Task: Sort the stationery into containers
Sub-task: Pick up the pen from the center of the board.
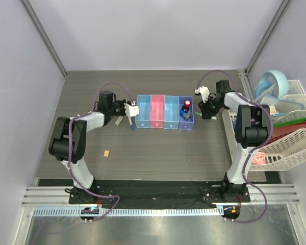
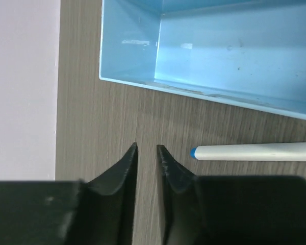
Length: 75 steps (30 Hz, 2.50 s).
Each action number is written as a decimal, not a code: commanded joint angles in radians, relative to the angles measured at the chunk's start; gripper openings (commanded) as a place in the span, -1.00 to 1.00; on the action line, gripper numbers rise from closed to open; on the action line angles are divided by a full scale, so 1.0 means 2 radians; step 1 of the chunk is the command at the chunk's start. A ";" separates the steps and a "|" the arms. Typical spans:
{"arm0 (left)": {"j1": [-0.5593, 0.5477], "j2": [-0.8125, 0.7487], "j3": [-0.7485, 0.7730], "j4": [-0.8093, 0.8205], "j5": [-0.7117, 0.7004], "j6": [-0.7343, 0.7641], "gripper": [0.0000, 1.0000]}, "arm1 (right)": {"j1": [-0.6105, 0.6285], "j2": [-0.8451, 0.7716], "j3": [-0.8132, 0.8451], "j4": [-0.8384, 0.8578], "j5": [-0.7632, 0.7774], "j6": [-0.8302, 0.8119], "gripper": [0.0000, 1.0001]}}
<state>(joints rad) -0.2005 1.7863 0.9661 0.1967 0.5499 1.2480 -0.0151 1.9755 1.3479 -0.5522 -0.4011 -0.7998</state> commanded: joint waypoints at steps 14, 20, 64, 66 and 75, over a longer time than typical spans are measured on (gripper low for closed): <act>-0.003 0.082 0.012 0.005 0.030 0.053 -1.00 | -0.002 0.006 -0.009 -0.020 0.007 0.011 -0.16; -0.003 0.063 0.019 -0.074 0.023 0.095 -1.00 | -0.002 0.006 -0.012 -0.020 0.002 0.011 -0.17; -0.014 0.040 0.045 -0.094 -0.092 0.133 -1.00 | -0.001 0.000 -0.036 -0.026 -0.016 0.009 -0.25; -0.013 0.032 0.035 -0.097 -0.112 0.148 -1.00 | -0.001 0.000 -0.037 -0.026 -0.018 0.008 -0.25; -0.004 0.014 0.041 -0.186 -0.074 0.158 -1.00 | -0.001 -0.007 -0.035 -0.025 -0.023 0.011 -0.26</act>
<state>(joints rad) -0.2150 1.8561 1.0325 -0.0814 0.3599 1.5318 -0.0219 1.9625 1.3151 -0.5110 -0.4259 -0.7906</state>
